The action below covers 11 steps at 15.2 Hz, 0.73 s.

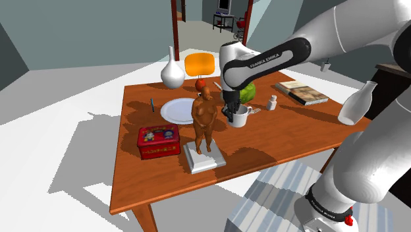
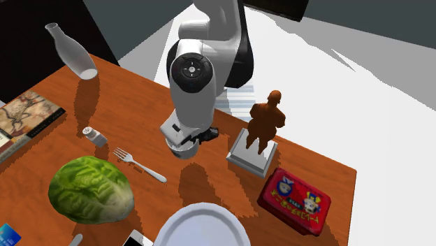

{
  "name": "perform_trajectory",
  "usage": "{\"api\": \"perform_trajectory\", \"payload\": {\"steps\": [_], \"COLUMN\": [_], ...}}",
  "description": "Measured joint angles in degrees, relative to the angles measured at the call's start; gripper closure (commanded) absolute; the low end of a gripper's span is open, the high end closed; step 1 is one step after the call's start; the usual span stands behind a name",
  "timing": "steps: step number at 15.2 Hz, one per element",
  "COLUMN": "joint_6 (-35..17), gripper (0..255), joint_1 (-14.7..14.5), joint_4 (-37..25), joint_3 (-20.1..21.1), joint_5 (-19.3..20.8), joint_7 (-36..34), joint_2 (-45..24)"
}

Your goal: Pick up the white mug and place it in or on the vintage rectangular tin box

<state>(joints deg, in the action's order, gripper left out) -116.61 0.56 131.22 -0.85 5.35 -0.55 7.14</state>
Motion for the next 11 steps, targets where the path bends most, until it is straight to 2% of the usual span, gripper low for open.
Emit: {"api": "perform_trajectory", "payload": {"steps": [11], "joint_6": [8.69], "gripper": [255], "joint_1": [-0.06], "joint_4": [-5.50], "joint_3": [0.06], "joint_5": [-0.31], "joint_7": [0.70], "joint_2": [3.22]}}
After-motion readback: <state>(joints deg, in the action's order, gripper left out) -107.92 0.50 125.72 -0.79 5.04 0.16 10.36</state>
